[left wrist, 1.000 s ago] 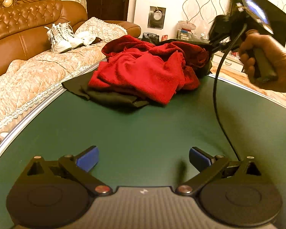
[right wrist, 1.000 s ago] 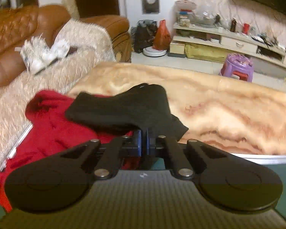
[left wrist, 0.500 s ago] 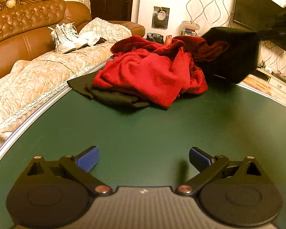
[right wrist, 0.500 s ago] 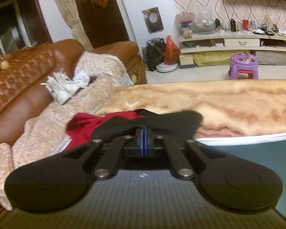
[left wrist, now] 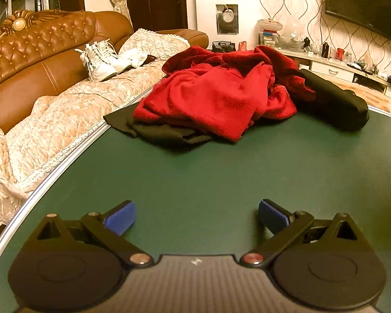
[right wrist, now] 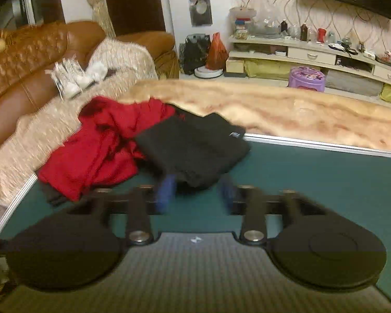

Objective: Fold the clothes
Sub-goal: 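Lift the black trousers with the right tool, pulling them off the red sweater, then drag the black trousers across the table with the right tool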

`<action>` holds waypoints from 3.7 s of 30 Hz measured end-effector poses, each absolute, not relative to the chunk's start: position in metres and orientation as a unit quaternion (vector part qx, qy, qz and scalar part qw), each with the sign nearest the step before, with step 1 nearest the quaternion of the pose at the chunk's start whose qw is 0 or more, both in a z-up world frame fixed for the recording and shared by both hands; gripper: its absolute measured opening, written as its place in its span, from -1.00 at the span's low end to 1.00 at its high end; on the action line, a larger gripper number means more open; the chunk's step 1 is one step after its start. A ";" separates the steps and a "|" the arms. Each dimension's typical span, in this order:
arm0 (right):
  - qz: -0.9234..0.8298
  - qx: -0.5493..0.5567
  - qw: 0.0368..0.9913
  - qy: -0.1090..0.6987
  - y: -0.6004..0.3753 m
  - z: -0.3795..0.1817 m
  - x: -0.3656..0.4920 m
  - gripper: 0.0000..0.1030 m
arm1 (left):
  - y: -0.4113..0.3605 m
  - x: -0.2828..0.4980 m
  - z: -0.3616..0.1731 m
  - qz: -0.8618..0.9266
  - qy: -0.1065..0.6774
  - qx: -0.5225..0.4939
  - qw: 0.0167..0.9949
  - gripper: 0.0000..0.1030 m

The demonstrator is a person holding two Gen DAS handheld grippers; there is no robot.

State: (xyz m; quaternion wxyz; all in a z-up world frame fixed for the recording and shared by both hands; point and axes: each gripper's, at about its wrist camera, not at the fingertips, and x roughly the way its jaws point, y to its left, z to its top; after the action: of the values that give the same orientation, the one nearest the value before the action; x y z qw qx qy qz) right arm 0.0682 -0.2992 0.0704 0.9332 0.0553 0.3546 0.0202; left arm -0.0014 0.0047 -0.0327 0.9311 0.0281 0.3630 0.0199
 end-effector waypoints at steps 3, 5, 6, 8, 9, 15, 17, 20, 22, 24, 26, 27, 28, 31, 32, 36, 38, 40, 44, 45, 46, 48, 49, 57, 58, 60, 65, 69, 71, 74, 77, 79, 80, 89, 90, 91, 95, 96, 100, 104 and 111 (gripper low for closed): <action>0.014 0.021 0.932 0.361 -0.270 0.045 0.100 0.24 | 0.008 -0.001 -0.033 0.016 0.365 0.020 0.931 1.00; 0.001 0.006 0.929 0.370 -0.258 0.028 0.115 0.24 | 0.009 -0.001 -0.034 0.013 0.365 0.017 0.931 1.00; -0.005 -0.001 0.927 0.375 -0.251 0.019 0.122 0.24 | 0.009 -0.001 -0.034 0.012 0.365 0.016 0.931 1.00; -0.019 -0.015 0.923 0.384 -0.241 0.003 0.136 0.24 | 0.011 -0.001 -0.034 0.010 0.364 0.014 0.931 1.00; -0.029 -0.020 0.922 0.385 -0.239 -0.003 0.141 0.24 | 0.011 -0.001 -0.033 0.010 0.364 0.011 0.931 1.00; -0.049 -0.009 0.922 0.384 -0.245 -0.005 0.159 -0.85 | 0.012 -0.004 -0.033 0.006 0.359 0.007 0.933 1.00; -0.050 0.014 0.927 0.371 -0.252 0.013 0.158 -0.87 | 0.011 -0.004 -0.032 0.007 0.358 0.009 0.934 1.00; -0.047 0.053 0.936 0.346 -0.265 0.052 0.155 -0.88 | 0.011 -0.004 -0.032 0.008 0.357 0.011 0.934 1.00; -0.041 0.068 0.943 0.325 -0.270 0.088 0.153 -0.89 | 0.011 -0.003 -0.032 0.008 0.358 0.010 0.934 1.00; -0.036 0.079 0.948 0.306 -0.271 0.124 0.150 -0.89 | 0.012 -0.003 -0.033 0.007 0.359 0.008 0.933 1.00; -0.033 0.085 0.955 0.281 -0.268 0.162 0.145 -0.90 | 0.012 -0.002 -0.033 0.005 0.362 0.008 0.932 1.00; -0.032 0.087 0.958 0.271 -0.266 0.179 0.141 -0.90 | 0.011 -0.002 -0.033 0.003 0.364 0.009 0.931 1.00; -0.030 0.089 0.960 0.262 -0.264 0.194 0.137 -0.90 | 0.011 -0.001 -0.033 0.003 0.364 0.011 0.931 1.00; -0.031 0.076 0.968 0.238 -0.258 0.232 0.122 -0.90 | 0.010 -0.001 -0.033 0.002 0.366 0.013 0.931 1.00; -0.032 0.069 0.970 0.230 -0.257 0.242 0.116 -0.90 | 0.010 -0.001 -0.033 0.002 0.366 0.014 0.930 1.00; -0.030 0.069 0.973 0.217 -0.268 0.271 0.101 -0.90 | 0.010 0.001 -0.030 -0.002 0.372 0.007 0.928 1.00; -0.017 0.068 0.973 0.222 -0.271 0.278 0.089 -0.90 | 0.006 0.005 -0.028 -0.053 0.374 0.003 0.926 1.00; -0.004 0.053 0.974 0.221 -0.268 0.283 0.071 -0.90 | -0.004 0.014 -0.023 -0.079 0.383 0.013 0.920 1.00; 0.014 0.063 0.977 0.203 -0.279 0.300 0.032 -0.90 | -0.032 0.034 -0.005 -0.095 0.371 0.035 0.923 1.00; 0.017 0.067 0.978 0.197 -0.284 0.304 0.022 -0.90 | -0.037 0.039 0.001 -0.100 0.367 0.043 0.924 1.00; 0.018 0.070 0.979 0.191 -0.292 0.307 0.011 -0.90 | -0.042 0.044 0.007 -0.104 0.362 0.048 0.925 1.00; 0.018 0.070 0.981 0.179 -0.308 0.312 -0.015 -0.90 | -0.049 0.054 0.019 -0.110 0.350 0.053 0.929 1.00; 0.017 0.070 0.982 0.175 -0.316 0.314 -0.026 -0.90 | -0.051 0.059 0.025 -0.110 0.345 0.053 0.931 1.00; -0.004 0.097 0.976 0.196 -0.381 0.265 -0.124 -0.90 | -0.068 0.086 0.038 -0.098 0.337 0.074 0.934 1.00; -0.010 0.099 0.976 0.195 -0.388 0.259 -0.137 -0.90 | -0.072 0.088 0.037 -0.096 0.340 0.076 0.932 1.00; -0.021 0.107 0.976 0.191 -0.404 0.250 -0.164 -0.90 | -0.082 0.093 0.036 -0.098 0.348 0.090 0.928 1.00; -0.038 0.094 0.968 0.231 -0.419 0.211 -0.196 -0.89 | -0.126 0.092 0.037 -0.158 0.363 0.123 0.910 1.00; -0.033 0.103 0.953 0.283 -0.421 0.166 -0.215 -0.89 | -0.165 0.096 0.028 -0.184 0.405 0.129 0.886 1.00; -0.029 0.104 0.948 0.300 -0.417 0.145 -0.222 -0.89 | -0.186 0.103 0.015 -0.156 0.422 0.155 0.879 1.00; -0.021 0.101 0.943 0.317 -0.404 0.118 -0.229 -0.89 | -0.205 0.106 0.003 -0.107 0.422 0.175 0.883 1.00; -0.017 0.105 0.938 0.331 -0.395 0.097 -0.233 -0.89 | -0.210 0.111 -0.006 -0.064 0.406 0.180 0.894 0.90; -0.015 0.110 0.936 0.334 -0.392 0.089 -0.236 -0.89 | -0.204 0.114 -0.007 -0.039 0.394 0.186 0.899 0.69; -0.015 0.112 0.935 0.336 -0.392 0.087 -0.237 -0.89 | -0.198 0.119 -0.007 -0.025 0.386 0.188 0.903 0.57; -0.018 0.101 0.933 0.346 -0.391 0.081 -0.253 -0.89 | -0.137 0.182 -0.011 0.116 0.384 0.196 0.895 0.54; -0.015 0.097 0.933 0.346 -0.390 0.081 -0.255 -0.89 | -0.129 0.191 -0.011 0.130 0.388 0.196 0.891 0.54; -0.009 0.092 0.932 0.350 -0.388 0.081 -0.256 -0.89 | -0.121 0.199 -0.010 0.135 0.393 0.191 0.890 0.52; 0.042 0.081 0.918 0.385 -0.370 0.070 -0.260 -0.88 | -0.104 0.194 0.002 0.085 0.407 0.164 0.894 0.57; 0.060 0.083 0.910 0.402 -0.363 0.063 -0.259 -0.82 | -0.104 0.188 0.003 0.068 0.411 0.159 0.895 0.60; 0.101 0.103 0.880 0.453 -0.342 0.037 -0.259 -0.74 | -0.115 0.126 0.008 -0.015 0.422 0.160 0.892 0.73; 0.105 0.114 0.884 0.441 -0.348 0.046 -0.272 -0.38 | -0.129 0.040 0.018 -0.120 0.416 0.162 0.887 0.83; 0.026 0.153 0.906 0.393 -0.408 0.075 -0.268 0.13 | -0.148 -0.103 0.016 -0.295 0.456 0.110 0.833 0.95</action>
State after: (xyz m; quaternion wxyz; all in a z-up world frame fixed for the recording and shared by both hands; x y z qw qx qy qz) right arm -0.2683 -0.4082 0.0748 0.9062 0.1533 0.3933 0.0257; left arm -0.1033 -0.1482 0.0163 0.8328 0.1097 0.4557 -0.2946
